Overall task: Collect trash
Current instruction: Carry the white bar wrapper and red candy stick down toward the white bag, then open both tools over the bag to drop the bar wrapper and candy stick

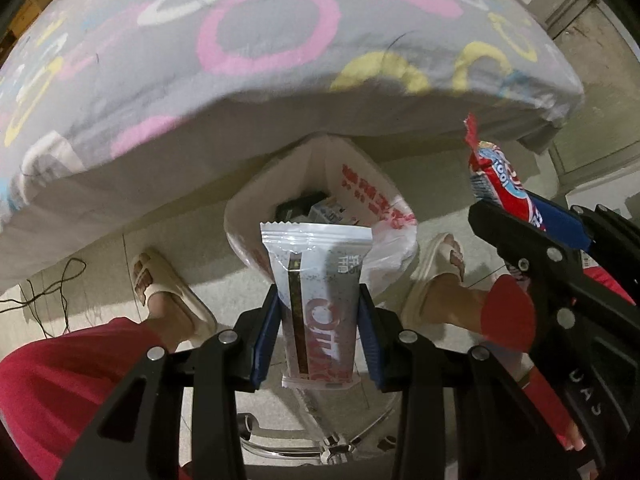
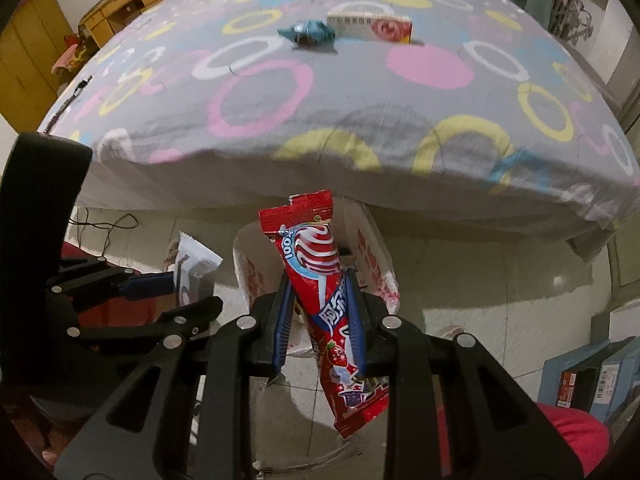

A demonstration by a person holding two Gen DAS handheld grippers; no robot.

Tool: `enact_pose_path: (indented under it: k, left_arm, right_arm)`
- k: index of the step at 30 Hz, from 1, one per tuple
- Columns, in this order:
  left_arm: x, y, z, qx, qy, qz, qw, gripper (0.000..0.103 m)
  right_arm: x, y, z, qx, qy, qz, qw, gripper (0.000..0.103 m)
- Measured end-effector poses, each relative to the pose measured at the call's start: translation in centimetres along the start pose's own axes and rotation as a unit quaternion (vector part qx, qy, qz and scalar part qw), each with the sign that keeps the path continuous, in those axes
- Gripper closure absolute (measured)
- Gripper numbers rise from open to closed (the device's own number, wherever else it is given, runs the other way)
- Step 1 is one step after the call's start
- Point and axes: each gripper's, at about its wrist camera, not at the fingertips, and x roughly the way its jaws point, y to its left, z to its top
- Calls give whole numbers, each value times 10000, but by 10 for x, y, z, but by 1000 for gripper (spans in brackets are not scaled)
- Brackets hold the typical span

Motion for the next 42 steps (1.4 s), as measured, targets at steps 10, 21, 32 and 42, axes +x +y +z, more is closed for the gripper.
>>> enact_pose_path:
  k: [10, 21, 32, 42]
  left_arm:
    - [46, 10, 11, 25, 359, 111, 9993, 66]
    - [96, 17, 25, -189, 625, -124, 9978, 66]
    - [143, 15, 26, -236, 1054, -70, 9941, 66]
    - [168, 18, 29, -343, 1312, -108, 9907, 66]
  right_arm:
    - [53, -7, 3, 103, 325, 145, 9993, 78]
    - [111, -25, -6, 396, 766, 194, 9961, 78]
    - [166, -42, -13, 1007, 1234, 319, 9867, 78]
    - [202, -45, -12, 1176, 1456, 320, 9818, 78]
